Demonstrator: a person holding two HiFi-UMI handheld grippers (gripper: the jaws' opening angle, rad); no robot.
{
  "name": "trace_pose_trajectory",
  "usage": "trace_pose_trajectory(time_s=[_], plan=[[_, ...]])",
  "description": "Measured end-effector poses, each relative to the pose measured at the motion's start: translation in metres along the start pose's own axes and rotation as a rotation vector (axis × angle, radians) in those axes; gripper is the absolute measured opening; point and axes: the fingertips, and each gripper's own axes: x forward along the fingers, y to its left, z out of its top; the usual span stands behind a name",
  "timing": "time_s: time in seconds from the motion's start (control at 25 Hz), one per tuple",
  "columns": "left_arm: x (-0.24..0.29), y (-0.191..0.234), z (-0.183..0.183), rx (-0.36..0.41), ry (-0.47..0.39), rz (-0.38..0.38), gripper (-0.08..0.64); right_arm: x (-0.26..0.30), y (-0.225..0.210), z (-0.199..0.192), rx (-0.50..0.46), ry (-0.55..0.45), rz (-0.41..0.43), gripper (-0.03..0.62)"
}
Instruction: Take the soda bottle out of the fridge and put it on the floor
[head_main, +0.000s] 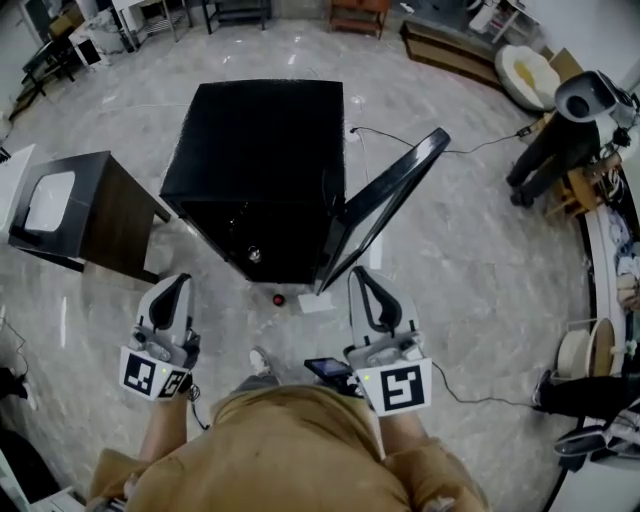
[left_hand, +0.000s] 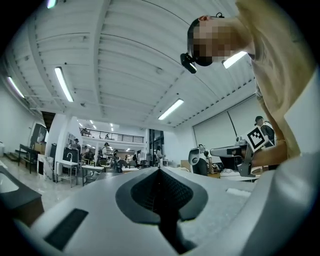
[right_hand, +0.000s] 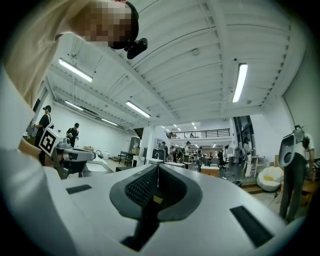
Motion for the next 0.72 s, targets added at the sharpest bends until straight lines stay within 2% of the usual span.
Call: trace_pose_trajectory(time_s=[0.16, 0.48, 0.72], plan=[[-0.021, 0.004, -0.002, 0.001, 0.012, 0.047, 0.002, -0.004, -0.008, 0.012, -0.008, -0.021, 0.001, 0.002], [-0.06, 0.017, 0.0, -0.02, 0.033, 0.154, 0.002, -0.004, 0.001, 0.033, -0.031, -0.067, 0.062, 0.002], [-0.066, 0.016, 0.006, -0.029, 0.019, 0.18, 0.002, -0.003, 0.001, 0.044, -0.049, -0.074, 0.074, 0.002]])
